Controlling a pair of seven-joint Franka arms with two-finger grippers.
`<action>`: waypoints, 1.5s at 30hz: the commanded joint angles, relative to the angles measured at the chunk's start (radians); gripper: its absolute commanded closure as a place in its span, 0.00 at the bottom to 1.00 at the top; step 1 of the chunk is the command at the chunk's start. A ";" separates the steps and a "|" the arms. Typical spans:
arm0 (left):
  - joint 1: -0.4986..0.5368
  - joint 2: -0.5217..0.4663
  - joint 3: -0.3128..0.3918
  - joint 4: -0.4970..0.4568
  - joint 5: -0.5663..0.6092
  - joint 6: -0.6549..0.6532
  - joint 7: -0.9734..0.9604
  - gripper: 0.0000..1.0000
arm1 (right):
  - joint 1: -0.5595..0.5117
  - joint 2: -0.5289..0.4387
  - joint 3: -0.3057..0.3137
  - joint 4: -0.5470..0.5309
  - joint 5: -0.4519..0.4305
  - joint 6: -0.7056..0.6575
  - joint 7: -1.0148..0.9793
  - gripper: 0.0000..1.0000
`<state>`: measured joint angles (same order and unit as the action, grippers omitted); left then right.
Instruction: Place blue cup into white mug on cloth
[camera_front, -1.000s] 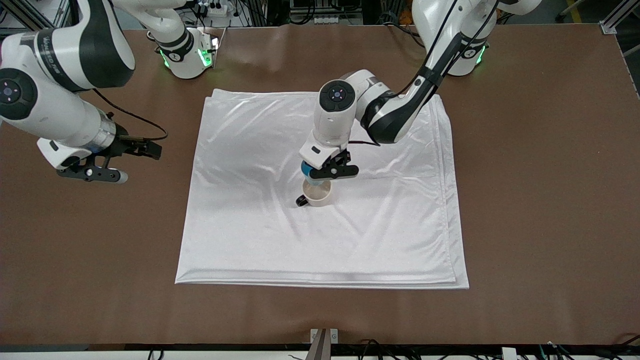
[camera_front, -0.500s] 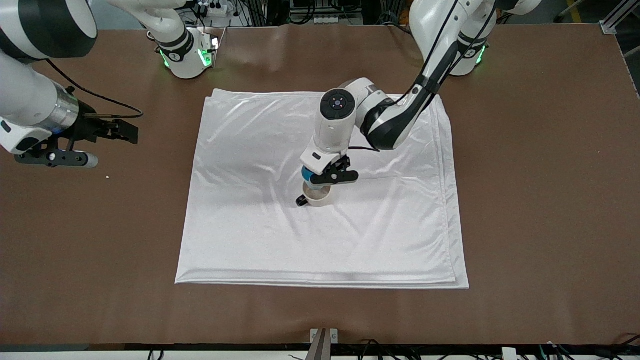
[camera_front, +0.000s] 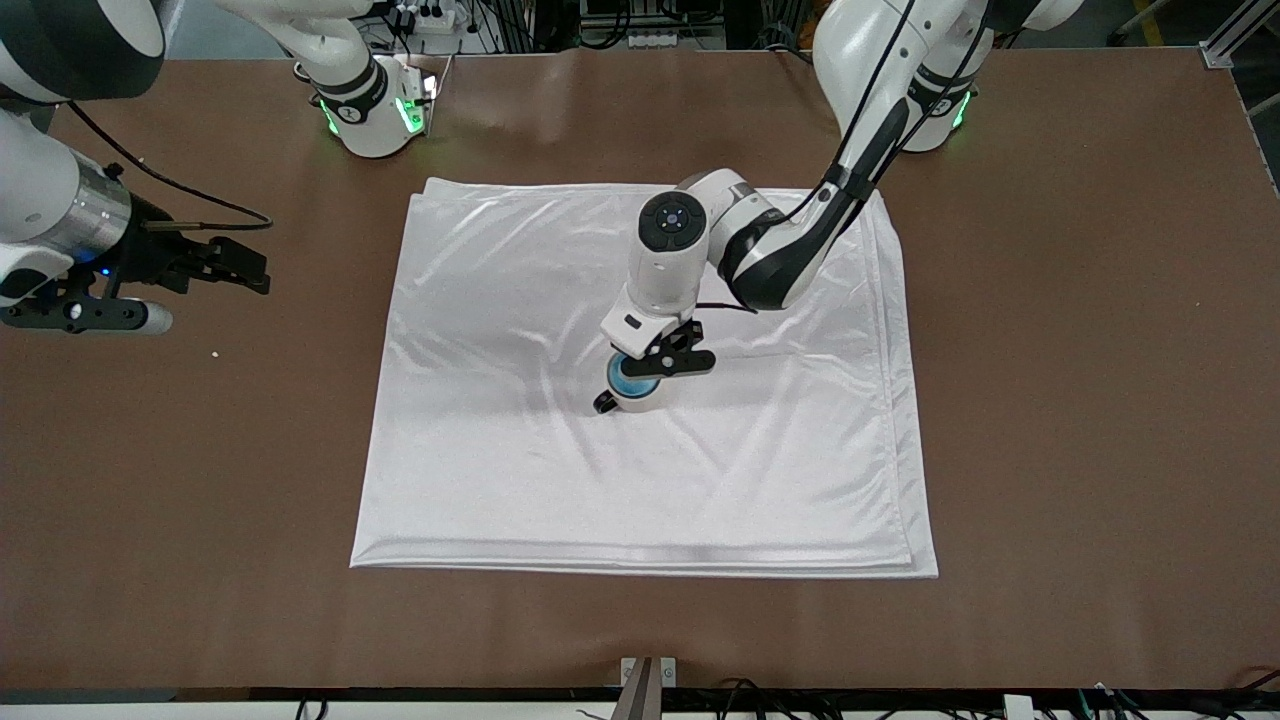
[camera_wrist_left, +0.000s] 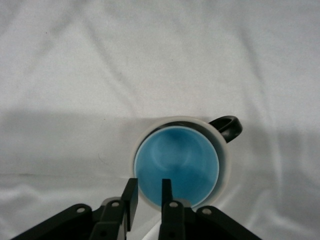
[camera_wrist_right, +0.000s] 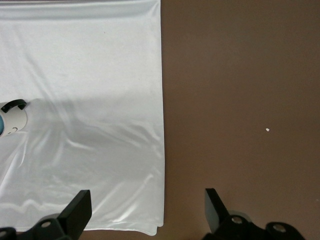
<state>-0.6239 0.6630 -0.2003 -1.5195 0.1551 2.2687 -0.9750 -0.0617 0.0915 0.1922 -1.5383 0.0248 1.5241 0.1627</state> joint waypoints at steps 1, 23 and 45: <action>-0.005 -0.002 0.007 0.024 0.041 0.000 -0.022 0.00 | 0.002 0.017 0.007 0.033 0.011 0.022 0.000 0.00; 0.176 -0.437 0.002 0.021 0.018 -0.405 0.119 0.00 | -0.015 0.030 0.000 0.090 -0.077 0.025 -0.014 0.00; 0.615 -0.626 0.002 0.018 -0.069 -0.667 0.762 0.00 | -0.030 0.036 -0.003 0.090 -0.069 0.031 -0.101 0.00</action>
<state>-0.0883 0.0639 -0.1886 -1.4708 0.1110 1.6079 -0.3352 -0.0847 0.1124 0.1865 -1.4754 -0.0353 1.5597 0.1334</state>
